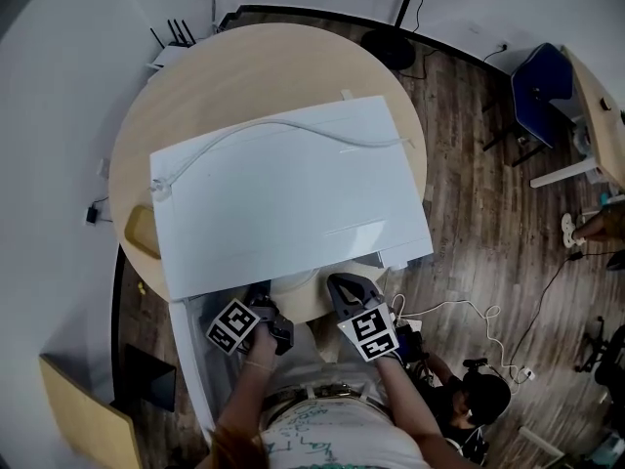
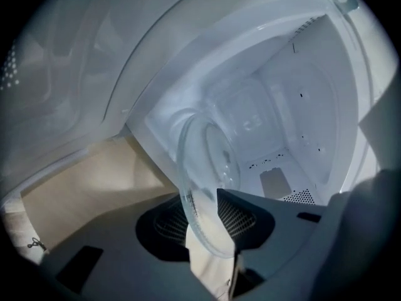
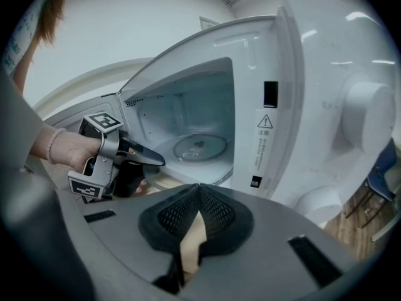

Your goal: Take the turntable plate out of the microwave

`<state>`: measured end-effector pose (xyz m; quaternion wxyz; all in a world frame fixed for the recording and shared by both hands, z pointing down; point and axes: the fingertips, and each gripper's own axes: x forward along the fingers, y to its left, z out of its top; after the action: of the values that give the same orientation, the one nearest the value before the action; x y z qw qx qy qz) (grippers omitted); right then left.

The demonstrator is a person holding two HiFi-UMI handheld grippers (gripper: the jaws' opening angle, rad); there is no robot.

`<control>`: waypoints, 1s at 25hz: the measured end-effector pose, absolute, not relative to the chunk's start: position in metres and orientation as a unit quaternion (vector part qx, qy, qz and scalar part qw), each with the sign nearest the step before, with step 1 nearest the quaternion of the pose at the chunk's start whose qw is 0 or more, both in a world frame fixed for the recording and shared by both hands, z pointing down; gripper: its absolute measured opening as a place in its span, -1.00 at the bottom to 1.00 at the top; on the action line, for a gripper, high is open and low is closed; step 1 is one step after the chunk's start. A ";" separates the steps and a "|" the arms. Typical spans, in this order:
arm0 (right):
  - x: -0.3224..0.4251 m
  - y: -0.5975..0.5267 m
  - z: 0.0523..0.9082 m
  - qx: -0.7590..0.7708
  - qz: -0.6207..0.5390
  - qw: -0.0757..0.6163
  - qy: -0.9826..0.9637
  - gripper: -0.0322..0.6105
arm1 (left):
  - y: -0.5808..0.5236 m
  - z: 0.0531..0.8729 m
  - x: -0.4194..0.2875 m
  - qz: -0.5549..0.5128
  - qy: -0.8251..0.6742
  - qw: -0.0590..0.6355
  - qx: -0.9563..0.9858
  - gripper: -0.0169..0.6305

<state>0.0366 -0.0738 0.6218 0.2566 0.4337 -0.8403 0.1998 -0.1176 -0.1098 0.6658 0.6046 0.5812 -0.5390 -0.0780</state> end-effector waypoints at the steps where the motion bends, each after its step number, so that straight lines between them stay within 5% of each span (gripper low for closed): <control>1: 0.037 -0.072 0.622 0.437 0.202 0.255 -0.838 -0.93 | -0.109 0.665 -0.117 -0.079 -0.538 0.606 0.581 -0.54; 25: 0.057 -0.062 0.631 0.438 0.218 0.234 -0.840 -0.93 | -0.078 0.653 -0.117 -0.104 -0.538 0.590 0.592 -0.63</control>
<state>0.0574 -0.0615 0.6310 0.2336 0.4378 -0.8404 0.2177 -0.1170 -0.0780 0.6528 0.5905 0.5924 -0.5381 -0.1041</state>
